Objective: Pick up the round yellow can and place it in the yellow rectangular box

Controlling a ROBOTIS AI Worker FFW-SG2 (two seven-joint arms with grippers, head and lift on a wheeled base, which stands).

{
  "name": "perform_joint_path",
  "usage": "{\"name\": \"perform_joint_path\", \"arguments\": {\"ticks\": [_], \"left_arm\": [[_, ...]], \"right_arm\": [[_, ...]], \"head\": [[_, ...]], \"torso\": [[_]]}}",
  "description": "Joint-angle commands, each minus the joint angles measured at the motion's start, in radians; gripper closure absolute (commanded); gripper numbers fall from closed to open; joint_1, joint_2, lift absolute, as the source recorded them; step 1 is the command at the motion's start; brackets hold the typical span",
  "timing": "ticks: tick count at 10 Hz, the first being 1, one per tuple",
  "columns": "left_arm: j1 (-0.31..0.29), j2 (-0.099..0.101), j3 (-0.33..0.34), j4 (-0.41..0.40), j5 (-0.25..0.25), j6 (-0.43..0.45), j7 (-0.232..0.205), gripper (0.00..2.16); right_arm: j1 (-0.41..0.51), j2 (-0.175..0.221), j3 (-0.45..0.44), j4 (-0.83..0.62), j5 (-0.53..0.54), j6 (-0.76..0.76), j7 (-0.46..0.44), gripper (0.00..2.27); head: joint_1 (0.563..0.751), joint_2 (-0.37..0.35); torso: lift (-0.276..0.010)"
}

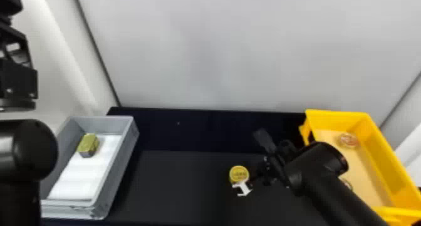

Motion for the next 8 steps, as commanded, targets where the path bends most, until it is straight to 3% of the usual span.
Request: {"name": "perform_joint_path", "arguments": {"ticks": [1, 8], "left_arm": [[-0.005, 0.001, -0.003, 0.003, 0.0, -0.001, -0.002, 0.09], [-0.005, 0.003, -0.004, 0.01, 0.0, -0.015, -0.002, 0.09]], "right_arm": [[-0.01, 0.013, -0.009, 0.042, -0.002, -0.041, -0.02, 0.0], [-0.017, 0.036, -0.02, 0.103, -0.011, -0.107, -0.063, 0.0]], "head": [[0.694, 0.054], [0.694, 0.054]], "torso": [[-0.003], [-0.003]]}}
